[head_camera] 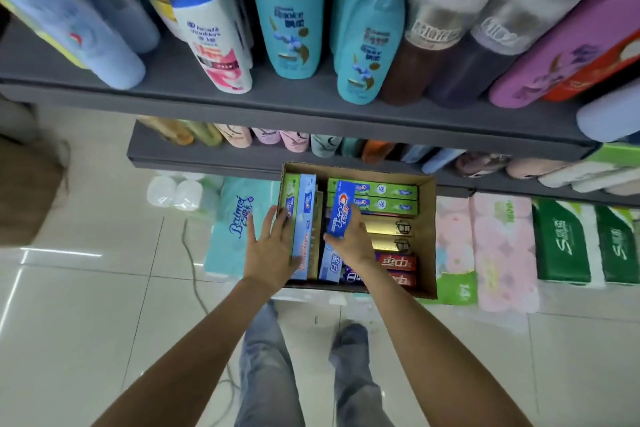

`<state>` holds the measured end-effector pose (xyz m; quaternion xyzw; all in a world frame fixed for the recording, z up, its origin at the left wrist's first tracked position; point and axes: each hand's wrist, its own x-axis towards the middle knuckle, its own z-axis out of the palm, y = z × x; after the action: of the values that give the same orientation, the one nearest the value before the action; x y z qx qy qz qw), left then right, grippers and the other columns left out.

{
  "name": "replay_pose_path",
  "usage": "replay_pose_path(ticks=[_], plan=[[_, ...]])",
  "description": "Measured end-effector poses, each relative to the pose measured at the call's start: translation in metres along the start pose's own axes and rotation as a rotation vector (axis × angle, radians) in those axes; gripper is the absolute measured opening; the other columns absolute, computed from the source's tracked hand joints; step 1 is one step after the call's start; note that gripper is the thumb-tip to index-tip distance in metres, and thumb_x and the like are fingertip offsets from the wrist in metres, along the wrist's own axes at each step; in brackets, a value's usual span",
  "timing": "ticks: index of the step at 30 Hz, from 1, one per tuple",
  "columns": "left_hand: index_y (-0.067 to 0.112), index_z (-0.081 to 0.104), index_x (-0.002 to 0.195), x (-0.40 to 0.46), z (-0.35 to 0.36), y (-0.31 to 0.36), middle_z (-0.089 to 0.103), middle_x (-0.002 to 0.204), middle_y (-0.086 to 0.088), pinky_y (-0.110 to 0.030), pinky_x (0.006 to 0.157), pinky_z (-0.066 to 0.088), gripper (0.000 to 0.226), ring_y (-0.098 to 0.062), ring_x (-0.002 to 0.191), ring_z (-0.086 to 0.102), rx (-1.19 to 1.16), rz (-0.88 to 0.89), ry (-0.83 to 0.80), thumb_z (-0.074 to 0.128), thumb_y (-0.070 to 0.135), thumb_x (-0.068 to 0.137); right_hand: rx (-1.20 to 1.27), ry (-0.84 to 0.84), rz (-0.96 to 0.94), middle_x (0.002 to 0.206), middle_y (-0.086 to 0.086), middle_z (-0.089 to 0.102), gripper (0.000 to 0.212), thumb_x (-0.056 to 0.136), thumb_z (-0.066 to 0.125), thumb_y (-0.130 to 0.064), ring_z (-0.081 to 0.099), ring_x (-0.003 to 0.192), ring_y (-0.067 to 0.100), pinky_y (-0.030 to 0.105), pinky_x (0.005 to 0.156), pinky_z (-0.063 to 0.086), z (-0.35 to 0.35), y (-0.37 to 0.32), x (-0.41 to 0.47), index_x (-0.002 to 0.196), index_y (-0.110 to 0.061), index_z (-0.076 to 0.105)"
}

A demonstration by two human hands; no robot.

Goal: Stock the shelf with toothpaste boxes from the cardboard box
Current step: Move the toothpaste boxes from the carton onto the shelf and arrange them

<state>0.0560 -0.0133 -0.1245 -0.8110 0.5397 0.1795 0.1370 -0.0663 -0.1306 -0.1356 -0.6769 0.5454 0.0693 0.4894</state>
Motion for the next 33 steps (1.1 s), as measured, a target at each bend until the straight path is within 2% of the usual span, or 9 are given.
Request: replay_pose_path(ticks=[2,4,7,10,12,16,19,24,33], plan=[[0.015,0.007,0.15,0.0,0.004,-0.002,0.008,0.158,-0.002,-0.056,0.113,-0.008,0.08,-0.023,0.146,-0.005,0.008,0.007,0.012,0.041,0.055,0.091,0.042,0.034,0.024,0.137,0.015,0.048,0.101,0.082,0.072,-0.021,0.063,0.099,0.03,0.029,0.067,0.049,0.009,-0.003,0.011,0.15,-0.022,-0.003],[0.018,0.008,0.15,0.0,0.005,-0.005,0.008,0.157,0.0,-0.055,0.113,-0.008,0.076,-0.023,0.146,-0.004,0.01,0.019,0.022,0.04,0.054,0.092,0.042,0.071,0.01,0.131,0.013,0.054,0.105,0.081,0.072,-0.017,0.063,0.097,0.028,0.022,0.056,0.042,0.012,-0.001,0.016,0.151,-0.022,-0.007],[0.024,0.026,0.147,-0.002,0.008,-0.009,0.025,0.153,0.002,-0.059,0.114,0.002,0.069,-0.026,0.145,0.01,-0.03,0.077,0.06,0.052,0.049,0.088,0.068,0.138,-0.015,0.131,0.009,0.053,0.101,0.079,0.073,-0.018,0.059,0.107,0.029,0.031,0.07,0.05,0.011,0.0,0.012,0.151,-0.018,0.002],[0.027,0.057,0.127,-0.001,0.011,-0.012,0.056,0.131,-0.001,-0.065,0.103,0.03,0.063,-0.031,0.129,0.045,-0.062,0.097,0.12,0.076,0.042,0.069,0.132,0.144,-0.037,0.132,0.01,0.052,0.092,0.081,0.074,-0.021,0.058,0.113,0.029,0.036,0.083,0.049,0.014,-0.004,0.006,0.149,-0.014,0.012],[0.028,0.062,0.122,-0.002,0.011,-0.013,0.06,0.125,-0.002,-0.065,0.099,0.034,0.061,-0.032,0.124,0.051,-0.073,0.088,0.128,0.08,0.039,0.064,0.102,0.163,-0.02,0.133,0.012,0.052,0.082,0.085,0.069,-0.022,0.057,0.114,0.031,0.034,0.081,0.048,0.019,-0.007,0.007,0.148,-0.016,0.017],[0.029,0.058,0.126,-0.001,0.013,-0.018,0.056,0.13,-0.001,-0.063,0.102,0.033,0.067,-0.031,0.127,0.047,-0.054,0.115,0.114,0.081,0.037,0.063,0.082,0.153,-0.067,0.146,0.011,0.036,0.07,0.092,0.059,-0.025,0.042,0.129,0.029,0.036,0.095,0.041,0.029,-0.008,0.011,0.15,-0.02,0.019],[0.026,0.061,0.123,0.0,0.015,-0.019,0.057,0.13,0.0,-0.061,0.1,0.034,0.064,-0.031,0.126,0.049,-0.069,0.128,0.119,0.081,0.034,0.063,0.148,0.133,-0.068,0.144,0.013,0.031,0.081,0.086,0.062,-0.043,0.04,0.13,0.03,0.041,0.1,0.042,0.036,-0.011,0.005,0.15,-0.023,0.016],[0.019,0.055,0.13,-0.004,0.019,-0.027,0.055,0.134,0.0,-0.053,0.098,0.04,0.069,-0.026,0.124,0.052,-0.19,0.163,0.161,0.079,0.021,0.065,0.07,0.022,-0.03,0.145,0.017,0.022,0.111,0.075,0.075,-0.044,0.04,0.129,0.032,0.037,0.096,0.043,0.039,-0.015,0.005,0.151,-0.022,-0.003],[0.014,0.062,0.112,-0.005,0.005,-0.032,0.06,0.123,-0.008,-0.042,0.087,0.05,0.04,-0.031,0.114,0.055,-0.55,0.103,0.3,0.06,0.008,0.073,-0.172,0.117,0.046,0.134,0.014,0.031,0.111,0.075,0.073,-0.043,0.052,0.108,0.035,0.035,0.071,0.047,0.048,-0.035,0.0,0.15,-0.026,-0.007]])
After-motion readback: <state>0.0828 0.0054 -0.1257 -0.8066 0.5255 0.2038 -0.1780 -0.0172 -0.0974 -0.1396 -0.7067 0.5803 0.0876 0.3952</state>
